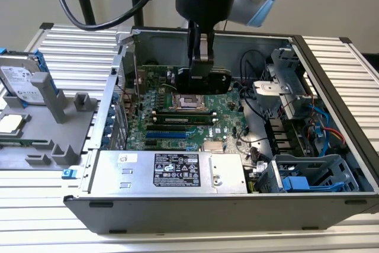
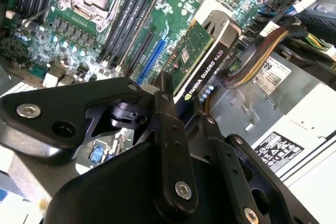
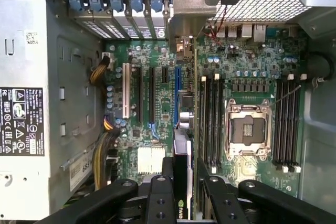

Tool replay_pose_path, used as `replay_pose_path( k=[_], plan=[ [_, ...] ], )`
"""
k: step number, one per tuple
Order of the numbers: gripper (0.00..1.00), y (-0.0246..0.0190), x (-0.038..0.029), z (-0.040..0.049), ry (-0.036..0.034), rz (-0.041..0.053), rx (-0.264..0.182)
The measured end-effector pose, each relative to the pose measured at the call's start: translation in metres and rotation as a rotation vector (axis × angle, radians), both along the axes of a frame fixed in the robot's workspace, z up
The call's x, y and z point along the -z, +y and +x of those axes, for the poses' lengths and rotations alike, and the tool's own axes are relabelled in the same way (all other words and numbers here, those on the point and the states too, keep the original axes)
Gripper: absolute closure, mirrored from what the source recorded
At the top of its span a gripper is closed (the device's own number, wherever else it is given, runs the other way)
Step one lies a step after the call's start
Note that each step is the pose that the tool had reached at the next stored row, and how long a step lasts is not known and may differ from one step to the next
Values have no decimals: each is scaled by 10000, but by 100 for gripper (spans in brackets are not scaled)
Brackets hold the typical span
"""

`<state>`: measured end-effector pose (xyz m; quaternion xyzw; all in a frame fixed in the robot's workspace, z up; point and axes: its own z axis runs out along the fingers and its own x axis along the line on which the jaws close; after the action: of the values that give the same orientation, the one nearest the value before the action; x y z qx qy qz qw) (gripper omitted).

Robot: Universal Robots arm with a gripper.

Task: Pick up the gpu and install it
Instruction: 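Insert the gpu into the slot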

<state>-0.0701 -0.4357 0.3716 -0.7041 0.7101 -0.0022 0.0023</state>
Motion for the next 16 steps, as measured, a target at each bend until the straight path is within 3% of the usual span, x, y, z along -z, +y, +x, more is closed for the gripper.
replay_pose_path(
  k=[16],
  plan=[
    [100,0,85,0,0,-5,0]
  ],
)
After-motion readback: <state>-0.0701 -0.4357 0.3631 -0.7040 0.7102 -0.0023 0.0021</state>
